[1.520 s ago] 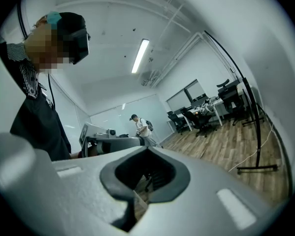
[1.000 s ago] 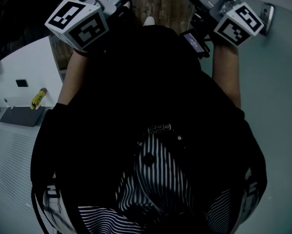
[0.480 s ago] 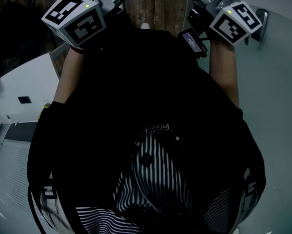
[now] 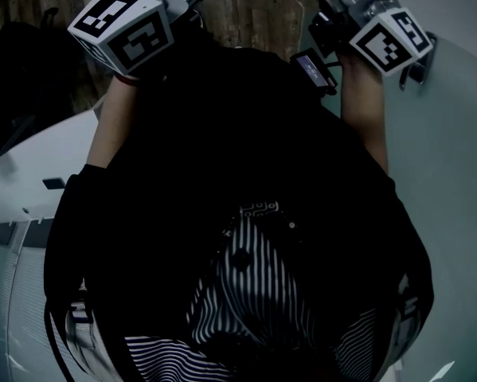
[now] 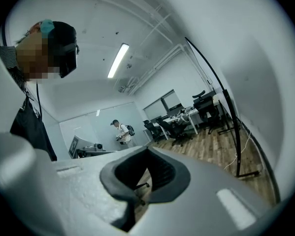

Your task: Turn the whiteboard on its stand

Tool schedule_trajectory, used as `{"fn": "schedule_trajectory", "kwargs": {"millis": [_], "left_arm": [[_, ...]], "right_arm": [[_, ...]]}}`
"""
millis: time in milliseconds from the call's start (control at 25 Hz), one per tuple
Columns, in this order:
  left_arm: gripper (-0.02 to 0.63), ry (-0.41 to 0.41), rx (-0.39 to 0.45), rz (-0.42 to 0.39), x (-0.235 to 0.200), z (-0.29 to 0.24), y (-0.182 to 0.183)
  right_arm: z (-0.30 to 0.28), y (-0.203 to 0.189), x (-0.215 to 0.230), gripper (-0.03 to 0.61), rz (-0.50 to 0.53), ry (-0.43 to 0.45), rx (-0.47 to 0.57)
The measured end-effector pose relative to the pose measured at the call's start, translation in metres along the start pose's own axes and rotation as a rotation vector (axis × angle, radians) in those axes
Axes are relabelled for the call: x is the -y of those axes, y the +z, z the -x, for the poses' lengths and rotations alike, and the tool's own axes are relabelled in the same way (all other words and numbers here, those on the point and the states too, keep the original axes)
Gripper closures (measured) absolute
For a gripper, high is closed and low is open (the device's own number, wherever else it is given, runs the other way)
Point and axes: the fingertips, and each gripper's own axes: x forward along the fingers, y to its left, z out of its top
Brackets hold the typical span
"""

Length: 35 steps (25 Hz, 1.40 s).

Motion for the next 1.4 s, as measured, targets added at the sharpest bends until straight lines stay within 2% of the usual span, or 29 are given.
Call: {"fn": "schedule_trajectory", "kwargs": {"millis": [280,480,680,960,1120,1200,1320,1400], "left_arm": [[0.612,0.098,-0.037,-0.080,0.003,0.015,-0.007],[0.612,0.090,-0.044,-0.111,-0.007,0.017,0.003],[0.612,0.095,-0.053,-0.088,-0.030,0.021,0.001],[0.612,0.021,-0.081,-0.052,-0.055,0.003,-0.005],[0.612,-0.027,-0.078,-0.091,-0.046,-0.007,0.001],[0.612,-0.033,-0.095,-0.108,-0.051,-0.030,0.003],[0.612,0.002,-0.111,-0.099,-0.083,-0.092,0.014],[0.614,0.023,-0.120,-0.096,-0.093,-0.111,0.019]], "right_arm": [[-0.002,-0.006,-0.005,0.577,-0.019,0.046,-0.039],[-0.012,0.000,-0.010,0.577,0.011,0.037,-0.039],[-0.018,-0.003,-0.002,0.577,-0.008,0.014,-0.046],[-0.028,-0.001,0.017,0.577,-0.023,-0.042,-0.038],[-0.018,-0.001,0.026,0.577,-0.035,-0.075,-0.007],[-0.019,0.008,0.048,0.577,-0.053,-0.059,0.017],[-0.036,0.037,0.113,0.577,-0.072,-0.013,0.025],[-0.043,0.050,0.131,0.577,-0.067,0.005,0.027]]}}
